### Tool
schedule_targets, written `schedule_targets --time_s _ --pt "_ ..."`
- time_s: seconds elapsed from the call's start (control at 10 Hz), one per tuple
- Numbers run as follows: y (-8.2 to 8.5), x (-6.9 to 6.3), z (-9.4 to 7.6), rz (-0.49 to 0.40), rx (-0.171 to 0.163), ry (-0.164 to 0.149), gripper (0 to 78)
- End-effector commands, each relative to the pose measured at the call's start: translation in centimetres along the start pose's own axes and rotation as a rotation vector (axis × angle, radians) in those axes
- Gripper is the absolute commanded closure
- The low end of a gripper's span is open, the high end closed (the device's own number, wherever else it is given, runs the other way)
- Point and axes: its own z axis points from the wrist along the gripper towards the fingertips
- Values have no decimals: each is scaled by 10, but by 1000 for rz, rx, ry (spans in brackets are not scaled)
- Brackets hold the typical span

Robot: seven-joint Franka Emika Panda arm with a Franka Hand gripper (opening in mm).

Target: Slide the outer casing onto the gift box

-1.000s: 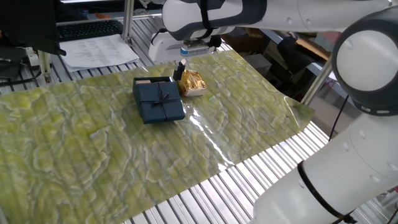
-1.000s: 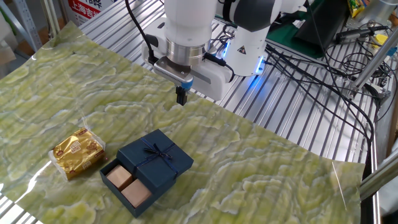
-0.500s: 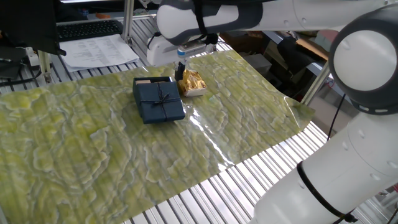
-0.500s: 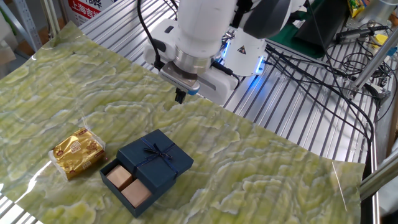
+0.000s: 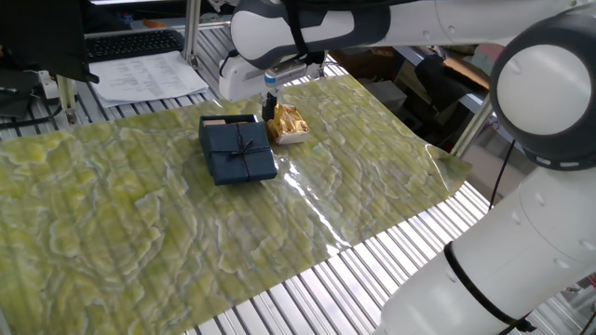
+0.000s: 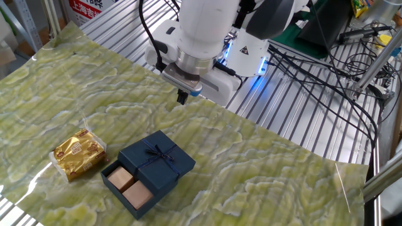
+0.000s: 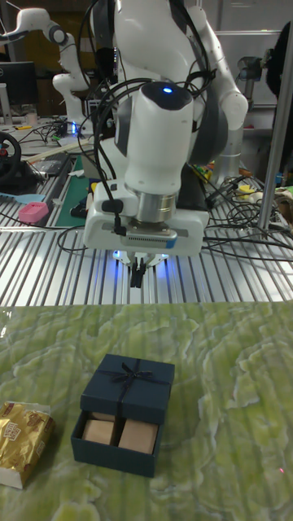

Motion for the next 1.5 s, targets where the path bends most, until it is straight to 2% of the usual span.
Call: schedule_targets --time_s 0.1,0.3,0.6,0.8,1.1,1.3,1.5 --pt "1 1 3 6 -1 -2 776" --pt "3 4 8 1 -5 -2 776" --pt "8 20 23 21 -3 -3 776" --pt "10 24 30 20 -6 -5 776" --pt "13 26 64 42 -40 -69 776" --pt "14 26 71 37 -44 -68 776" --pt "17 27 70 36 -81 -60 776"
